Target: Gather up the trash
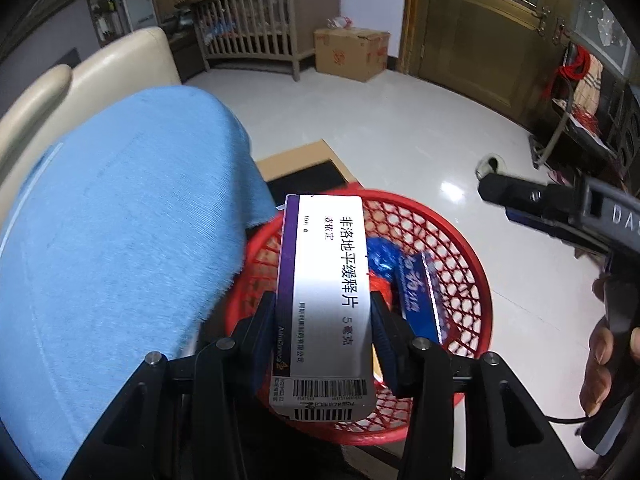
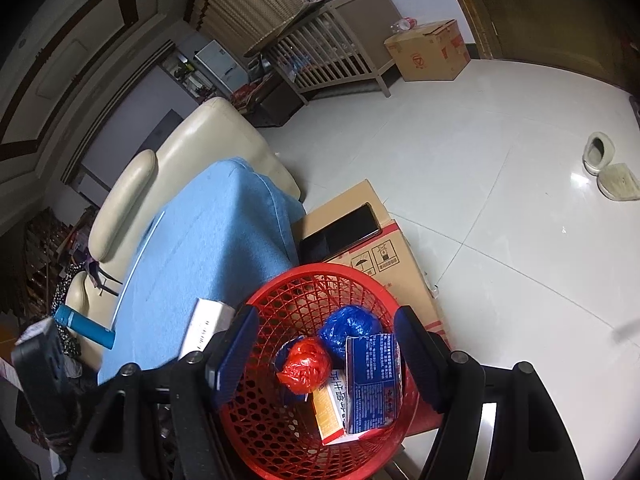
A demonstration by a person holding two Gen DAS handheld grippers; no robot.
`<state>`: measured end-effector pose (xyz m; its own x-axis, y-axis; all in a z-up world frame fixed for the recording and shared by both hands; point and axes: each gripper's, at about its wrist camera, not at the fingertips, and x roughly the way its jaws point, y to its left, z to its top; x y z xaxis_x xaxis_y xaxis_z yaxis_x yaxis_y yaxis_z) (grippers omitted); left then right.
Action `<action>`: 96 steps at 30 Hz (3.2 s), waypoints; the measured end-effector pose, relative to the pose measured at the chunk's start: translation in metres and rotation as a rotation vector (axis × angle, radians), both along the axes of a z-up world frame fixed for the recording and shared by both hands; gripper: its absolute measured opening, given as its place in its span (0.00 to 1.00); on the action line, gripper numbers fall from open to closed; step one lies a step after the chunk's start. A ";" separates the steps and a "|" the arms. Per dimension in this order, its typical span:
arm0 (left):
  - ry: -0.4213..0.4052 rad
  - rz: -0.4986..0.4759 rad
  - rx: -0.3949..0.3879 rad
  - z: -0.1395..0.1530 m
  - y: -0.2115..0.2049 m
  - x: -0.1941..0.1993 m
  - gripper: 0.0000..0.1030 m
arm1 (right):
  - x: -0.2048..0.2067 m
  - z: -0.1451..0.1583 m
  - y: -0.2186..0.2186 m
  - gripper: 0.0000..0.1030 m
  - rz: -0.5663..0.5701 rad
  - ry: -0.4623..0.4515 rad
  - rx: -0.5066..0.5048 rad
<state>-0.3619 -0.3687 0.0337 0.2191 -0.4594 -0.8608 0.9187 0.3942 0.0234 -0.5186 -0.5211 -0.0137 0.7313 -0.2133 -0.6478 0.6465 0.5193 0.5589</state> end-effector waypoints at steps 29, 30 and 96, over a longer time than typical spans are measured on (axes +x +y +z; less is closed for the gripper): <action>-0.118 0.194 -0.128 0.048 0.077 0.043 0.70 | 0.055 0.052 0.049 0.94 0.085 0.087 -0.172; -0.118 0.210 -0.136 0.050 0.082 0.046 0.70 | 0.056 0.054 0.051 0.94 0.085 0.095 -0.184; -0.206 0.333 -0.282 0.068 0.151 0.067 0.94 | 0.081 0.035 0.141 0.94 0.205 0.300 -0.418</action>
